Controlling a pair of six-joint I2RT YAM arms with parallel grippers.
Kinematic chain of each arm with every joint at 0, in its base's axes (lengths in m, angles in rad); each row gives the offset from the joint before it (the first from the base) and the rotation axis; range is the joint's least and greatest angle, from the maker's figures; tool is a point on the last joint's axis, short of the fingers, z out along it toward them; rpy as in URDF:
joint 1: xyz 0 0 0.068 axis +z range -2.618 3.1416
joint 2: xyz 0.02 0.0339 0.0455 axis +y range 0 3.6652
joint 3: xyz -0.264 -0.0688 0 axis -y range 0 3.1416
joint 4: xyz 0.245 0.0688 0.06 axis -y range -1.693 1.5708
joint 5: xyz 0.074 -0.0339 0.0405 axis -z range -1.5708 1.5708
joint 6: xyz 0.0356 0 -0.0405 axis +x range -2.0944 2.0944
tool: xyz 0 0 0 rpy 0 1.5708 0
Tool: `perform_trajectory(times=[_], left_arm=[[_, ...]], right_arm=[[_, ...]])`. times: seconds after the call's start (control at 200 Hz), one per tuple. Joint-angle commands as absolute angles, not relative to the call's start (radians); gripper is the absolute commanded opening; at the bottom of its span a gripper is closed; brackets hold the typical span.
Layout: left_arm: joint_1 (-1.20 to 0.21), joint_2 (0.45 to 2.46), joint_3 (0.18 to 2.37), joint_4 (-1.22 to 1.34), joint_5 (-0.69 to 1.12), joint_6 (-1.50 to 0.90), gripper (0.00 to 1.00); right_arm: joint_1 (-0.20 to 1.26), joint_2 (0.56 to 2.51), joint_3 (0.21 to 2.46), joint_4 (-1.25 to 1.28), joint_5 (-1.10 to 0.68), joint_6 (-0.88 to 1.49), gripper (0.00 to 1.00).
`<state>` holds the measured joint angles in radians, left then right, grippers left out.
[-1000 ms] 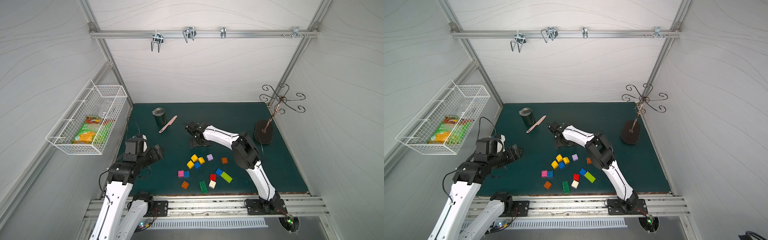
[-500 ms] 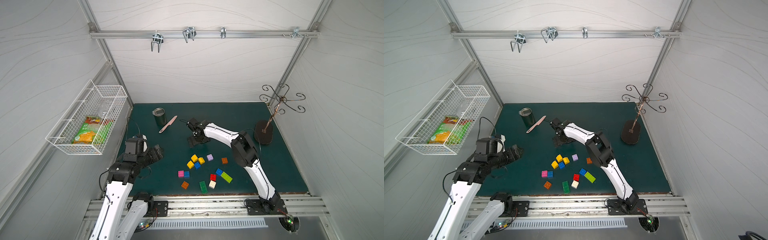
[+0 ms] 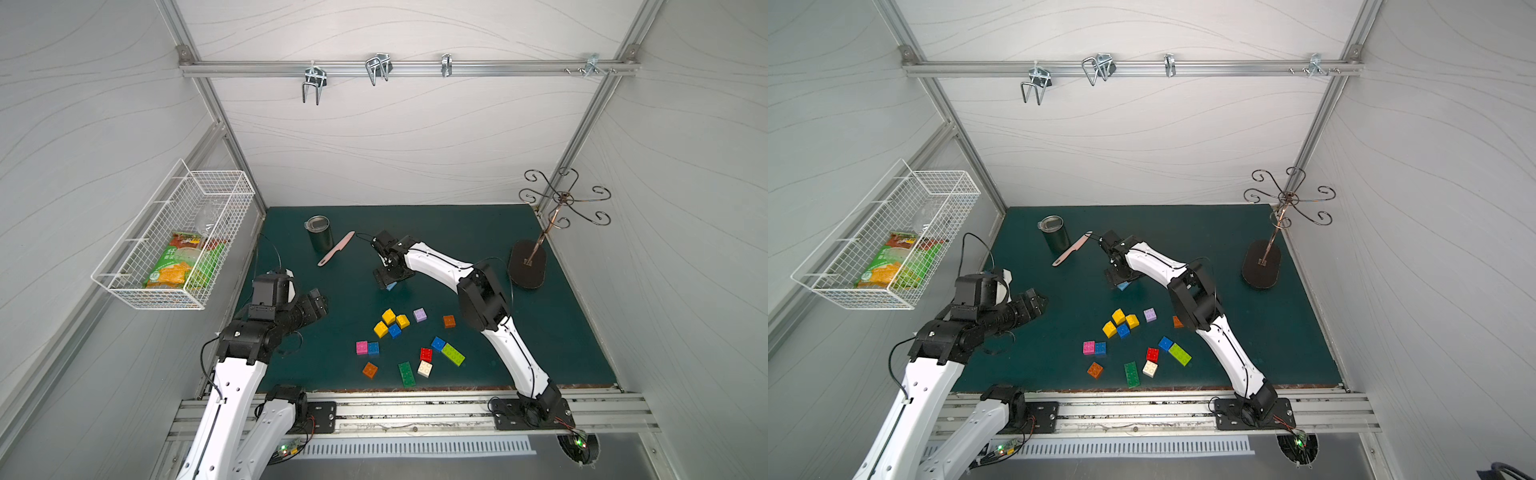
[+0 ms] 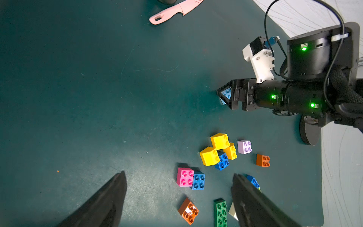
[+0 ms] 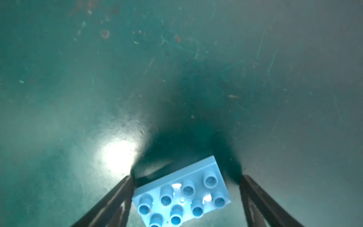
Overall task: Assemble the number 1 with lego
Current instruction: Move the lego brick at the center of the board.
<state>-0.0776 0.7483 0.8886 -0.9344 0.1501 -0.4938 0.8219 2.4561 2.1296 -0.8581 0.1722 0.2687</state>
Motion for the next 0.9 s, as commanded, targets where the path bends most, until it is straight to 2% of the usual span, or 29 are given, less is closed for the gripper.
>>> perform_trajectory(times=[0.0, 0.235, 0.725, 0.891], left_arm=[[-0.080, 0.747, 0.896, -0.897, 0.141, -0.496, 0.89], [-0.081, 0.740, 0.896, -0.897, 0.141, -0.496, 0.89], [-0.081, 0.729, 0.894, -0.896, 0.146, -0.495, 0.89], [-0.080, 0.730, 0.896, -0.894, 0.149, -0.494, 0.89]], right_arm=[[0.822, 2.484, 2.073, -0.909, 0.206, 0.301, 0.79], [0.821, 2.409, 1.983, -0.910, 0.236, 0.454, 0.56], [0.797, 2.265, 1.712, -0.863, 0.280, 0.818, 0.55], [0.780, 2.242, 1.682, -0.843, 0.245, 0.868, 0.66]])
